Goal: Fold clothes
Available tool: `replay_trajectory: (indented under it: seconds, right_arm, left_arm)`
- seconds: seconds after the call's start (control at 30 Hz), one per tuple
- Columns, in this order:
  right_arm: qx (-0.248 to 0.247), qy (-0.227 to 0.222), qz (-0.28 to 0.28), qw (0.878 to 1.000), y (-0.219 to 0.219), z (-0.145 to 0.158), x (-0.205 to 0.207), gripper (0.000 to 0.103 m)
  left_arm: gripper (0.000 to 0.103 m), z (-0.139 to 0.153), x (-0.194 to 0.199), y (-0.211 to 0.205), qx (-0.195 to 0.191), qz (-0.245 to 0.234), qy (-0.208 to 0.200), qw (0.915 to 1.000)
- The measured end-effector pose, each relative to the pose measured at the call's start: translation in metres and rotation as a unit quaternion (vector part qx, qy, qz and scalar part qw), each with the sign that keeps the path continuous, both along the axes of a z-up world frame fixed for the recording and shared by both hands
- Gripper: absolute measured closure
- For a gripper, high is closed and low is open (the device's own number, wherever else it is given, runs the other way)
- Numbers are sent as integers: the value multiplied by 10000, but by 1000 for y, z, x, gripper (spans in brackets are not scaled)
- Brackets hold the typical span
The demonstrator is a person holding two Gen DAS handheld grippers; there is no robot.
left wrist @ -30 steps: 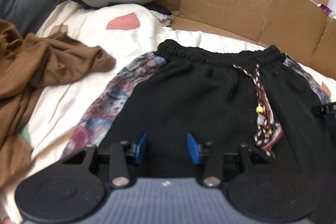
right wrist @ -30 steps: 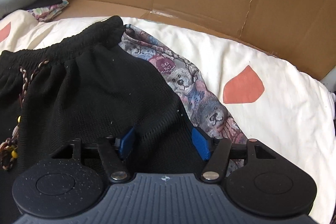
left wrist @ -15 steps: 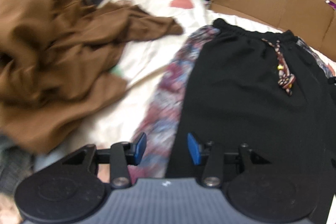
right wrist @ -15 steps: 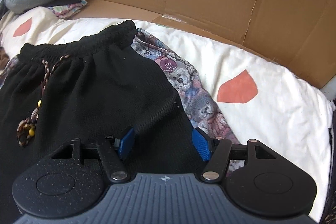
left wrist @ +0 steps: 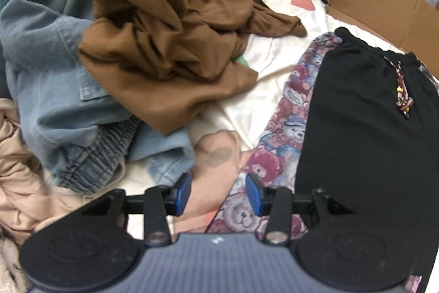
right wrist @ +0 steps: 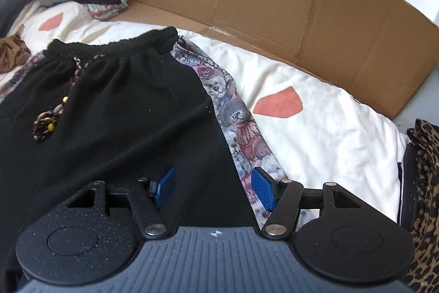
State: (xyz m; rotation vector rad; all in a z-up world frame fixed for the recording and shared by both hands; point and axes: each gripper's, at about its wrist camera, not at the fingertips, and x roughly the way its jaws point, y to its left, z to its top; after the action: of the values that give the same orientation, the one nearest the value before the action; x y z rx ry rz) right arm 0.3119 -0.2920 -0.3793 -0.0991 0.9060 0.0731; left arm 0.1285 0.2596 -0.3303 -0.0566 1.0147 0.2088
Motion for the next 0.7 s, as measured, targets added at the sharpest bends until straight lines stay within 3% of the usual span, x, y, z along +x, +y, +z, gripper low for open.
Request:
replay_trajectory:
  seconds: [0.17, 0.3, 0.53, 0.7]
  right_arm:
    - [250, -90, 189, 9995, -20, 7, -27, 36]
    - [437, 86, 240, 9987, -34, 2, -48, 37]
    - [217, 514, 182, 9983, -55, -24, -90, 37]
    - [38, 830, -2, 9965, -72, -37, -118, 37]
  left_arm:
    - [56, 3, -4, 11, -69, -2, 29, 10000]
    - [56, -6, -13, 14, -26, -58, 136, 9999]
    - [56, -23, -33, 24, 28, 6, 355, 9994]
    - [56, -27, -46, 30, -191, 75, 255, 9995]
